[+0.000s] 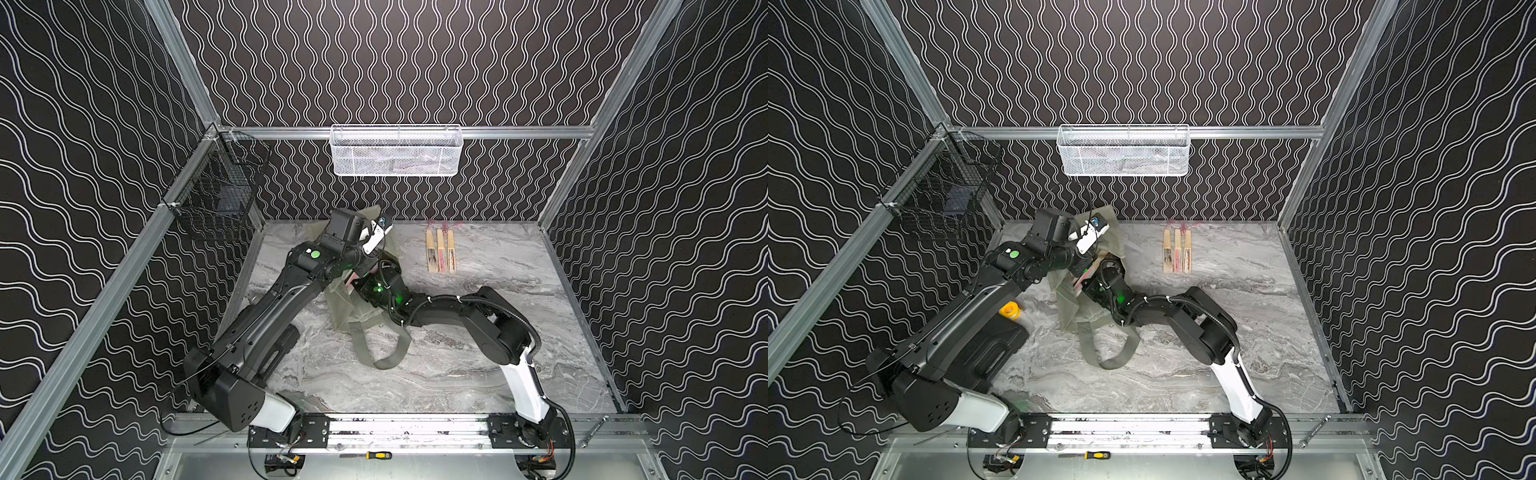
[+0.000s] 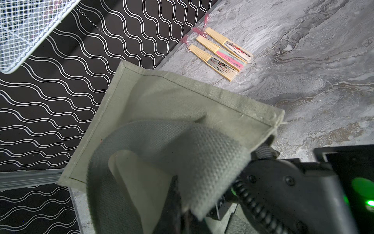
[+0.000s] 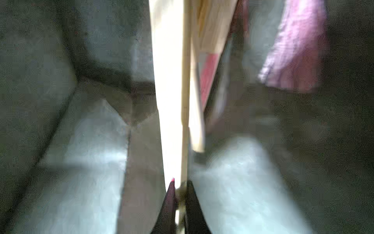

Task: Take out the folding fans from the tote bags
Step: Adjust the folding fan in the canvas bag.

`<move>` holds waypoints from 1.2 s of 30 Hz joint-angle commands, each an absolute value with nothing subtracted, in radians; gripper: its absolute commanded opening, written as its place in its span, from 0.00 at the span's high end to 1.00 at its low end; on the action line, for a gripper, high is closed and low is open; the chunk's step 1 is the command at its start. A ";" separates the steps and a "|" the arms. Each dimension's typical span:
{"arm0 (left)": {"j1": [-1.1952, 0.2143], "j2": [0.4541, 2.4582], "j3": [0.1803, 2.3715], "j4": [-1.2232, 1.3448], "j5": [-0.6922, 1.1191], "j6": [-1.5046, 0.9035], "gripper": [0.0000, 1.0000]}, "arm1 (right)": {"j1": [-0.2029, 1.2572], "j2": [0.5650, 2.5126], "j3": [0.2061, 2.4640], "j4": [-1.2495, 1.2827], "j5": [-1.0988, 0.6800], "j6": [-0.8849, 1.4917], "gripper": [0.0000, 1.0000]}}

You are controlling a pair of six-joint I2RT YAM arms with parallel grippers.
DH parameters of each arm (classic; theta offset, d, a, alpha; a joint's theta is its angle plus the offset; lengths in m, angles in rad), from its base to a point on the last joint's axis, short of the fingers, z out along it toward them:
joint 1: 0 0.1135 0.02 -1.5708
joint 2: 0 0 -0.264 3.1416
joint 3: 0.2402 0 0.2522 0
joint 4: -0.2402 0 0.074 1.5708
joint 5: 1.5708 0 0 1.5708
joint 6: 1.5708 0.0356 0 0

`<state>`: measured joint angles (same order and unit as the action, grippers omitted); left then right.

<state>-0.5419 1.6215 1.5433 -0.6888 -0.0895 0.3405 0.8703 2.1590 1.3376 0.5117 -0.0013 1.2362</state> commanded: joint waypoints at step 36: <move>-0.543 1.625 1.542 -0.652 -0.097 0.341 1.00 | 0.882 2.057 1.224 0.181 -0.273 0.845 0.74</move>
<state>-0.5442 1.6238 1.5433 -0.6903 -0.0933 0.3412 0.8814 2.0468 1.2140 0.1516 -0.2600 0.8448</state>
